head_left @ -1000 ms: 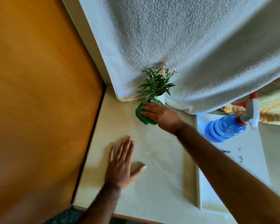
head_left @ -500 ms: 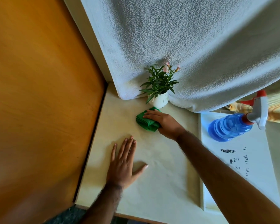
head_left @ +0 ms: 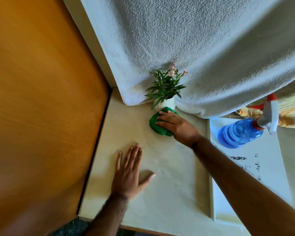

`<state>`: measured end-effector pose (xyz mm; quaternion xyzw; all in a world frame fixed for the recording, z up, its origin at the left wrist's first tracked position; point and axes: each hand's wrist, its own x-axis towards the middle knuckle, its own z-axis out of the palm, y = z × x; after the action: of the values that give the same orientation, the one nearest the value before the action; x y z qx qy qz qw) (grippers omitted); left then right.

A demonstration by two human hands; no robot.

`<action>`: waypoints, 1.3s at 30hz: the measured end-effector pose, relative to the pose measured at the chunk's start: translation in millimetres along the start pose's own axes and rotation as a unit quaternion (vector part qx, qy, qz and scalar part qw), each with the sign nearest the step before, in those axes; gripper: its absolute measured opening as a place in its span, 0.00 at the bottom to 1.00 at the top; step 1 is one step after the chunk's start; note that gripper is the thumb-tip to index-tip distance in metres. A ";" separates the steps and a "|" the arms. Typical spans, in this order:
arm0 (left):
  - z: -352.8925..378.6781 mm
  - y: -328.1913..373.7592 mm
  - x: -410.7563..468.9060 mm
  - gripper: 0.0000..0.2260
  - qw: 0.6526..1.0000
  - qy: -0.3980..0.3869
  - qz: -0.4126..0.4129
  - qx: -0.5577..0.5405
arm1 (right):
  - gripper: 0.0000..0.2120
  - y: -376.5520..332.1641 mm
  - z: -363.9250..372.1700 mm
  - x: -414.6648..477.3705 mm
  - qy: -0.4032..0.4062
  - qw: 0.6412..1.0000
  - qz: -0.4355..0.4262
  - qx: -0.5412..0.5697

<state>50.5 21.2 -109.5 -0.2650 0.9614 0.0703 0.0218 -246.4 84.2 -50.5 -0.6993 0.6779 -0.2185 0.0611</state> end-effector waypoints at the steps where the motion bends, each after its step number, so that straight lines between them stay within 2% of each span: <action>1: -0.2 0.0 0.0 0.47 1.000 0.000 0.000 -0.001 | 0.23 -1.0 2.5 -2.4 -0.019 1.000 0.011 0.018; 7: 0.5 -0.5 -0.1 0.47 1.000 0.006 0.003 -0.001 | 0.33 -7.7 1.5 -8.0 -0.040 0.979 0.144 0.137; 9: 1.6 -1.2 -0.9 0.47 1.000 0.000 0.000 -0.001 | 0.34 -14.4 -5.0 -4.2 -0.032 0.981 0.128 0.142; 13: 3.5 -1.2 -0.2 0.48 1.000 -0.004 -0.003 0.001 | 0.24 -26.7 -15.7 13.2 0.024 0.999 -0.015 0.039; 16: 5.1 -0.7 -1.1 0.48 1.000 0.007 -0.003 0.002 | 0.22 -21.0 -17.9 25.1 0.062 0.997 -0.037 -0.011; 22: 9.9 -2.8 0.0 0.48 1.000 0.029 0.005 0.002 | 0.24 -4.1 -1.5 5.4 -0.008 1.000 0.003 0.023; 25: 11.7 -3.4 -1.2 0.48 1.000 0.029 0.006 0.000 | 0.31 -6.2 8.0 -7.4 -0.037 0.991 0.086 0.099; 29: 14.0 -5.3 -0.7 0.48 0.999 0.033 0.006 -0.003 | 0.37 -8.6 6.6 -5.5 -0.028 0.970 0.165 0.175; 36: 13.8 -7.0 0.3 0.48 1.000 0.010 -0.002 -0.001 | 0.30 -37.9 -26.0 -39.0 -0.009 0.985 0.137 0.107; 39: 10.6 -6.3 -0.3 0.48 1.000 0.011 -0.003 -0.004 | 0.29 -46.9 -38.8 -82.7 0.036 0.987 0.152 0.046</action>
<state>54.1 17.6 -120.8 -0.2689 0.9605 0.0710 0.0103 -217.1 176.5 -16.1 -0.5761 0.7675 -0.2625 0.1009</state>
